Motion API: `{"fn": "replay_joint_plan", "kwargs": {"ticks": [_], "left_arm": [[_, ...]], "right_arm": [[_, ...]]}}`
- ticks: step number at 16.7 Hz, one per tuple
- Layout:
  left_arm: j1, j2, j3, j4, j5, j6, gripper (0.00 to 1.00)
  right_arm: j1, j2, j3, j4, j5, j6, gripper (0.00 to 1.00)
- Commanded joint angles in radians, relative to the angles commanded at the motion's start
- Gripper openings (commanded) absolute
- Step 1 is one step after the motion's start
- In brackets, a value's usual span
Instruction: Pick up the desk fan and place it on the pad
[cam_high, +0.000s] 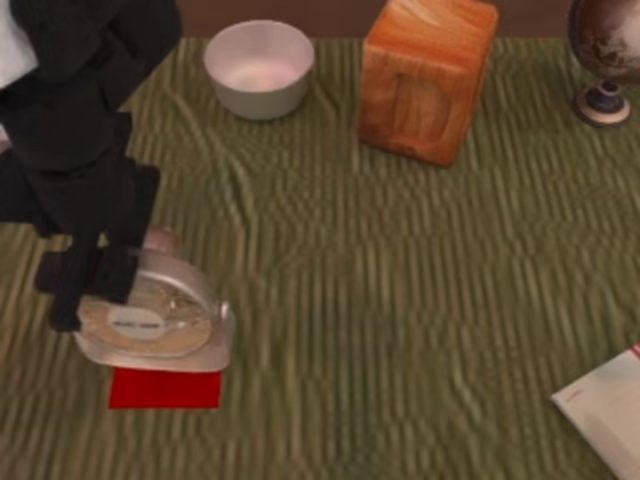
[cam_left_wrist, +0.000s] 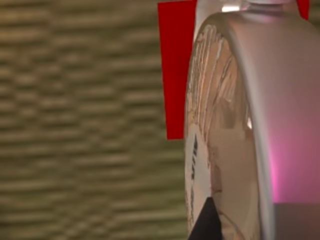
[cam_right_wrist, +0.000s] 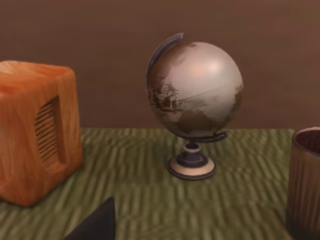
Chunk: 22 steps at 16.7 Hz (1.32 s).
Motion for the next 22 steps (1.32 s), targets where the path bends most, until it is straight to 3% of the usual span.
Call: {"fn": "replay_joint_plan", "kwargs": {"ticks": [3,18,22], "left_arm": [[0.016,-0.052,-0.064,0.022,-0.001,-0.065,0.00],[0.021,-0.033,-0.183,0.160,-0.001,-0.061,0.00],[0.021,-0.033,-0.183,0.160,-0.001,-0.061,0.30]], "right_arm": [[0.000,0.000,0.000,0.000,0.000,0.000,1.00],[0.000,0.000,0.000,0.000,0.000,0.000,1.00],[0.000,0.000,0.000,0.000,0.000,0.000,1.00]]}}
